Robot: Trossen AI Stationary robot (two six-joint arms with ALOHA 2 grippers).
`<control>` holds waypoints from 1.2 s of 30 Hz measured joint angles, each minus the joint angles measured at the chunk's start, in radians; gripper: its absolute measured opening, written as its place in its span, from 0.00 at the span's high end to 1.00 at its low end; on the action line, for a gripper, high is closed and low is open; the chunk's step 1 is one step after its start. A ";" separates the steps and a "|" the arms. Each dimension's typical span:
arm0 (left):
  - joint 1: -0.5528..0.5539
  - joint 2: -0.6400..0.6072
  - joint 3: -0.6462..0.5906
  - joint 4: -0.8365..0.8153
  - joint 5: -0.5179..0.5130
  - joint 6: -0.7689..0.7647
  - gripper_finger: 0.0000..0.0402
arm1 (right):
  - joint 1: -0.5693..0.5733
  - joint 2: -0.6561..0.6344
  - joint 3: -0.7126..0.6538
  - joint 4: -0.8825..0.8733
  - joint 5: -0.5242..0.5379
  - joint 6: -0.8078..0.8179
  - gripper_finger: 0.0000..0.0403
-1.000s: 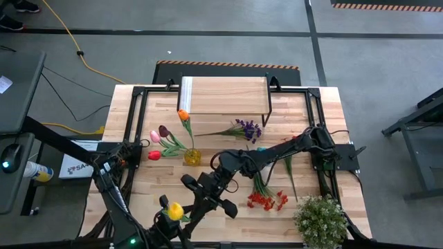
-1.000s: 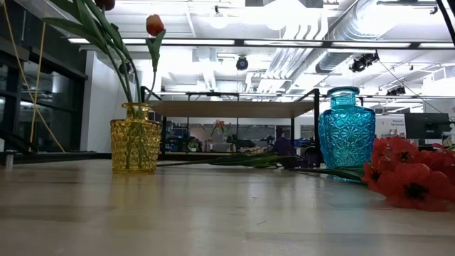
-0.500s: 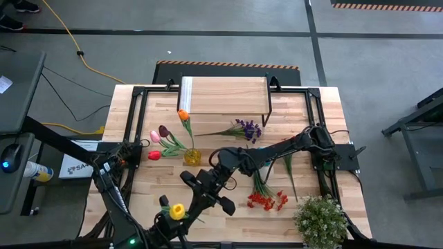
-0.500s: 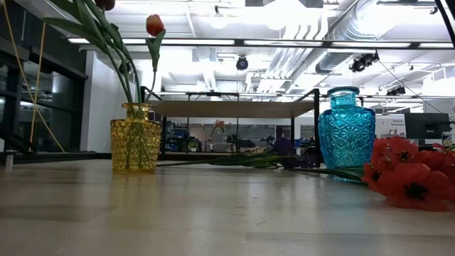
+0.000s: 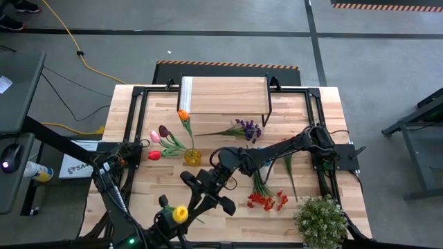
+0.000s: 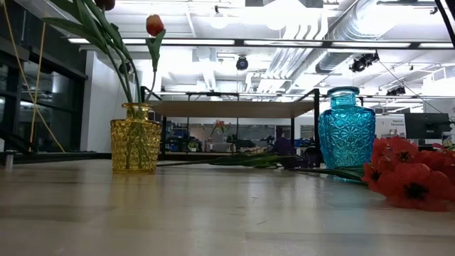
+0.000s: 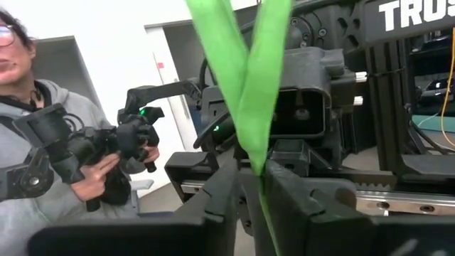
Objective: Pick and place flowers into a vace then onto a shelf
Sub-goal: Put the yellow tulip into the yellow vase
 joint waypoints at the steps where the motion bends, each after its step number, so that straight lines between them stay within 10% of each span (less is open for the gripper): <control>1: 0.000 0.000 0.000 0.000 0.000 -0.001 0.94 | -0.001 0.000 0.000 0.000 -0.003 0.001 0.82; 12: 0.000 0.000 0.000 -0.012 0.004 -0.002 0.94 | -0.026 0.000 0.000 -0.026 -0.058 0.026 0.66; 36: 0.008 -0.020 0.000 -0.030 0.003 0.034 0.94 | -0.105 -0.002 0.000 -0.141 -0.200 0.051 0.66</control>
